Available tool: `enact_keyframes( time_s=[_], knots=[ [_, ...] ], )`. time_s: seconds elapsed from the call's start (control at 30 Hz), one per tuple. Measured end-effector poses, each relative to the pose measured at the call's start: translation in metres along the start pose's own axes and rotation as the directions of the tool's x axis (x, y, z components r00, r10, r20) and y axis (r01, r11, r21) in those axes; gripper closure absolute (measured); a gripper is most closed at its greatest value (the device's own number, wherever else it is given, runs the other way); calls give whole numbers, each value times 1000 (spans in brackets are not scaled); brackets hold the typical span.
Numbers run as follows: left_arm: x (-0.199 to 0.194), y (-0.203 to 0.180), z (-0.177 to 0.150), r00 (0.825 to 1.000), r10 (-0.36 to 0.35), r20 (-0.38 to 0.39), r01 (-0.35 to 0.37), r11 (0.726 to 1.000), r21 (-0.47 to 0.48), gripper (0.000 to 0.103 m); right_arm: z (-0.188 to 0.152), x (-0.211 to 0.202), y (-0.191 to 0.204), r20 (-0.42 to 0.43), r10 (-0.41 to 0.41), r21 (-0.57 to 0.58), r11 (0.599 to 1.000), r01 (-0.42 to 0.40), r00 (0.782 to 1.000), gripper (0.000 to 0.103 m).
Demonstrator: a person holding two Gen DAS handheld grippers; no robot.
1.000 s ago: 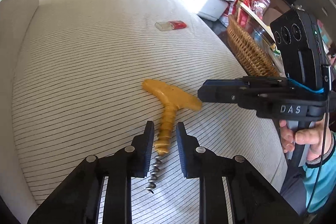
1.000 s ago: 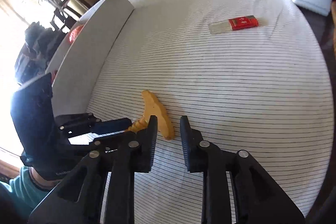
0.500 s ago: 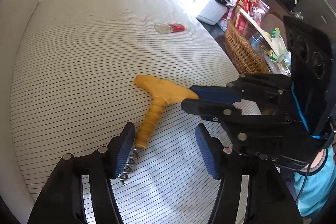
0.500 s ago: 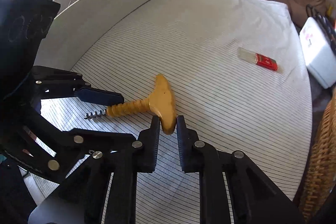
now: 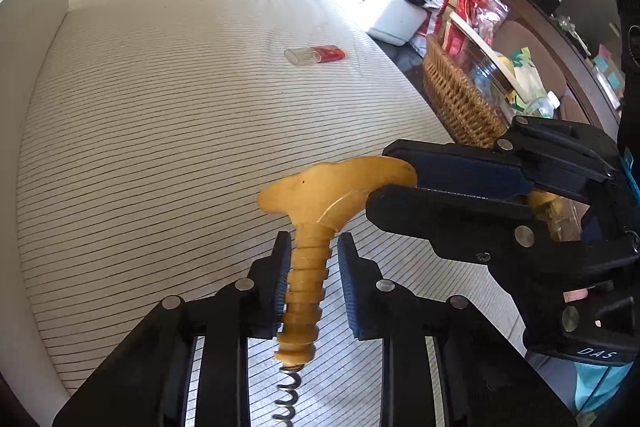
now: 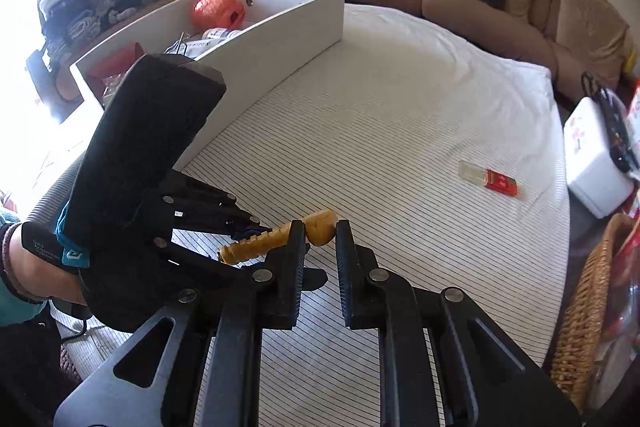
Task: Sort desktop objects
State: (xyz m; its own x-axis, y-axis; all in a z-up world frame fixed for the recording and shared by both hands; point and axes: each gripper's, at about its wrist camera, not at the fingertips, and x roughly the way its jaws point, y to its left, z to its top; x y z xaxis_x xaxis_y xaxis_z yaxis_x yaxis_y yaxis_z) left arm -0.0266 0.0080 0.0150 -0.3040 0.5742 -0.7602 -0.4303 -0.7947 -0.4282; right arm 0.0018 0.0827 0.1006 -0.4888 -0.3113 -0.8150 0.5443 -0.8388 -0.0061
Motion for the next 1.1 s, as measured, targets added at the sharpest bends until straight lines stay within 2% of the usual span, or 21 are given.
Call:
enact_keyframes(
  time_s=[0.07, 0.2, 0.23, 0.27, 0.3, 0.33, 0.4, 0.43, 0.5, 0.6, 0.7, 0.8, 0.87, 1.1],
  knots=[
    [-10, 2, 3, 999, -17, 39, 18, 999, -30, 88, 1, -3, -1, 9, 2, 7, 1000, -2, 1000, 88],
    [-31, 8, 13, 993, -67, 101, 76, 994, -83, 89, 5, -13, 0, 44, -10, 6, 1000, 9, 999, 89],
    [-33, 10, 14, 993, -65, 102, 74, 993, -88, 87, 6, -17, -1, 54, -11, 8, 1000, 11, 998, 89],
    [-37, 11, 15, 992, -26, 127, 38, 995, -97, 85, 8, -20, -1, 63, -5, 15, 1000, 4, 998, 89],
    [-39, 12, 14, 989, -6, 148, 21, 995, -100, 81, 9, -21, -2, 69, 9, 24, 1000, -11, 998, 89],
    [-39, 12, 15, 989, -19, 145, 33, 995, -93, 72, 9, -21, -3, 71, 21, 35, 999, -24, 997, 89],
    [-36, 11, 15, 991, -14, 132, 25, 996, -84, 73, 9, -18, -3, 65, 23, 44, 999, -26, 998, 89],
    [-34, 12, 14, 991, -26, 129, 38, 996, -86, 79, 9, -15, -3, 57, 22, 42, 999, -24, 998, 89],
    [-32, 10, 13, 992, -22, 125, 33, 996, -84, 81, 9, -11, -3, 47, 28, 46, 999, -30, 998, 88],
    [-36, 10, 14, 989, -36, 146, 49, 995, -85, 83, 10, -14, -5, 59, 42, 60, 997, -46, 997, 88],
    [-47, 13, 16, 980, -42, 194, 63, 993, -103, 85, 11, -20, -13, 92, 91, 102, 990, -100, 992, 88],
    [-55, 21, 18, 970, -87, 227, 120, 983, -137, 86, 10, -22, -22, 119, 173, 163, 968, -191, 978, 88],
    [-59, 27, 19, 963, -106, 246, 148, 976, -158, 87, 8, -25, -30, 144, 200, 200, 953, -226, 969, 86],
    [-68, 25, 22, 954, -83, 287, 128, 981, -143, 87, 5, -28, -50, 179, 188, 267, 935, -232, 966, 85]
  ],
)
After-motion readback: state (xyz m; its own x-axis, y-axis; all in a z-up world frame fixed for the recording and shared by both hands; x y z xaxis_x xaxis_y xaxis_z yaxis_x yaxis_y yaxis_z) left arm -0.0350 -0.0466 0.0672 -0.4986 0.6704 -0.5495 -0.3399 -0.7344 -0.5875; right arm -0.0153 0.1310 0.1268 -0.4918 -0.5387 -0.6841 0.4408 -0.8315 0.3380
